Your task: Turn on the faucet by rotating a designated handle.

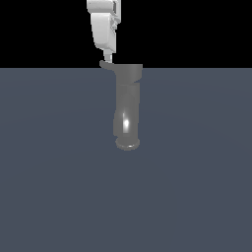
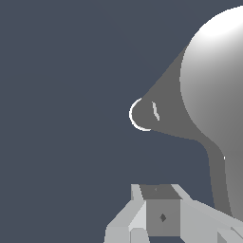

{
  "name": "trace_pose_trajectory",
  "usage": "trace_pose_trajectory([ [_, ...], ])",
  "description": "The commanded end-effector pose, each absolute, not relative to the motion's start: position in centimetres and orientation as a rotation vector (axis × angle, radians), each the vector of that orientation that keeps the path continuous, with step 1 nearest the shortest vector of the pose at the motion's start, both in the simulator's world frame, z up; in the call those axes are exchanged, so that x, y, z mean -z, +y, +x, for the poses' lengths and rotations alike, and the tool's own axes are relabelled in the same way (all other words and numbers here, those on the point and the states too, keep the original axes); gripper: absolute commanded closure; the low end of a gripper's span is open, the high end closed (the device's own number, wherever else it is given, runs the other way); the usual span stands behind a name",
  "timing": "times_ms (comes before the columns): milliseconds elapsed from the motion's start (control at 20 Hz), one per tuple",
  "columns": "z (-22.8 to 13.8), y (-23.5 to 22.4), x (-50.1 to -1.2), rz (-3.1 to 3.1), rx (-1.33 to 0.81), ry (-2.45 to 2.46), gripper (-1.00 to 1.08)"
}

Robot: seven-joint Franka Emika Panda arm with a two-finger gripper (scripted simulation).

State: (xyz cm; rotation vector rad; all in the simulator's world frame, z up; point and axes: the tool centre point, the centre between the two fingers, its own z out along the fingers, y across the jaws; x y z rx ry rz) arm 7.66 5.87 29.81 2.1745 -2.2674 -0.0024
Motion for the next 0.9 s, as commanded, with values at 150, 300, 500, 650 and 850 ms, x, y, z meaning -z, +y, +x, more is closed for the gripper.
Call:
trace_pose_trajectory([
  [150,7.7,5.9,-29.8,2.171,0.001,-2.271,1.08],
  [300,7.0,6.1,-29.8,2.171,0.001,-2.271,1.08],
  [500,6.0,6.5,-29.8,2.171,0.001,-2.271,1.08],
  [650,5.2,6.7,-29.7,2.171,0.001,-2.271,1.08],
  [850,4.2,7.0,-29.8,2.170,0.000,-2.271,1.08],
])
